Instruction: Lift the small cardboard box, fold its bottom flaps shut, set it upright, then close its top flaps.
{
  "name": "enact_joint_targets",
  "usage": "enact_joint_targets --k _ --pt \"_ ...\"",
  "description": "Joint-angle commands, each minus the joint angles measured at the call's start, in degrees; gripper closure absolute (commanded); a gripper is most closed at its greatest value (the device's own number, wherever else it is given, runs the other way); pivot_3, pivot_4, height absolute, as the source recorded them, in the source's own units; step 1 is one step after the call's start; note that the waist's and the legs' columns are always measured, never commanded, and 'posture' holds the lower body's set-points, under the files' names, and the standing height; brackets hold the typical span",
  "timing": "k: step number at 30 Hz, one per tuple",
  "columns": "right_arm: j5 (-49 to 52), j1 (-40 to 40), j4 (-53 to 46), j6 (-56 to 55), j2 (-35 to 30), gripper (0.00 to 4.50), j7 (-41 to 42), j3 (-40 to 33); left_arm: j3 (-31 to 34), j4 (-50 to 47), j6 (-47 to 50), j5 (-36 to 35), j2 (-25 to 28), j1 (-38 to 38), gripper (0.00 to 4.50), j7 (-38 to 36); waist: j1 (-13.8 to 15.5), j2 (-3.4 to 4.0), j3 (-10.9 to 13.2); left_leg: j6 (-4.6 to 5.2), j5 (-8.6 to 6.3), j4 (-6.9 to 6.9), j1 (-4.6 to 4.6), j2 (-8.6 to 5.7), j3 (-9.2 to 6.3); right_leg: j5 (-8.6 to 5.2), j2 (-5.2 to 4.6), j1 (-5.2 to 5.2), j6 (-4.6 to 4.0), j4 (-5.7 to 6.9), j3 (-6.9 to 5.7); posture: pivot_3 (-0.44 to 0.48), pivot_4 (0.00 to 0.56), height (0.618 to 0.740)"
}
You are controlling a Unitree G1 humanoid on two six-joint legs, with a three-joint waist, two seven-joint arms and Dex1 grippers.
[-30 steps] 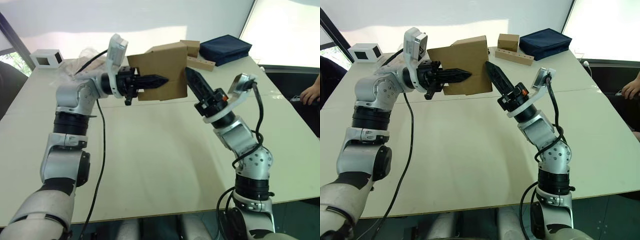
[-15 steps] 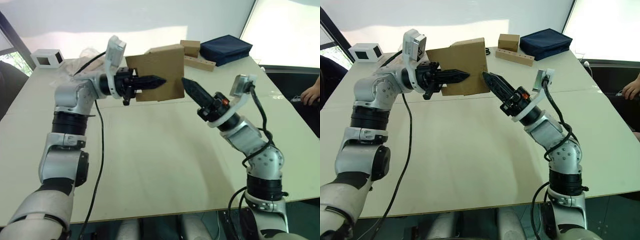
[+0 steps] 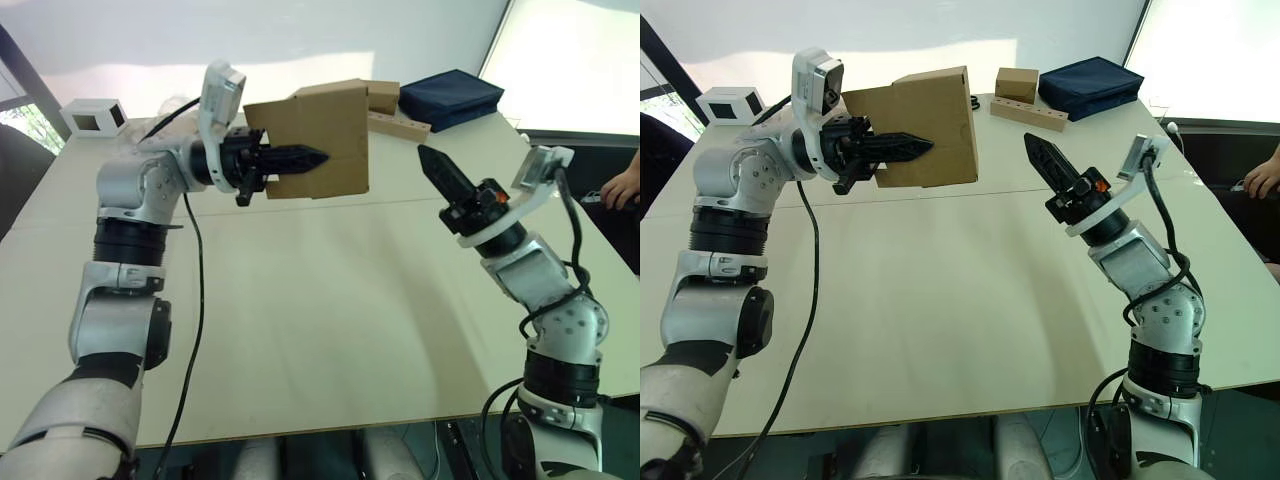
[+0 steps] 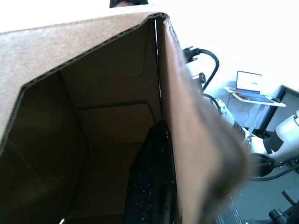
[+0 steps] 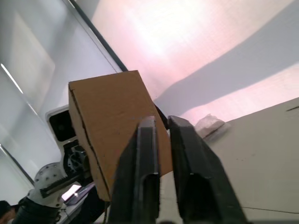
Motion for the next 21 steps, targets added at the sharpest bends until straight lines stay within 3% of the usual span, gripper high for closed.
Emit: enact_joint_targets --k 1,21 --pt "-3.11 -1.99 -2.75 -1.82 1.95 4.44 0.46 3.13 1.26 -1.57 -0.02 -0.87 0.13 -1.6 4.5 0.22 -0.02 0.0 0.0 0.0 0.0 0.0 0.0 0.0 0.0 0.0 0.0 0.0 0.0 0.0 0.0 0.0 0.15 0.74" --pt "-6.01 -2.12 -6.68 1.23 4.56 4.44 2.5 11.34 0.3 -2.53 -0.05 -0.45 -0.79 -0.24 4.5 0.6 0.01 0.0 0.0 -0.01 0.01 0.0 0.0 0.0 -0.01 0.0 -0.01 0.0 0.0 0.0 0.0 0.0 0.15 0.74"
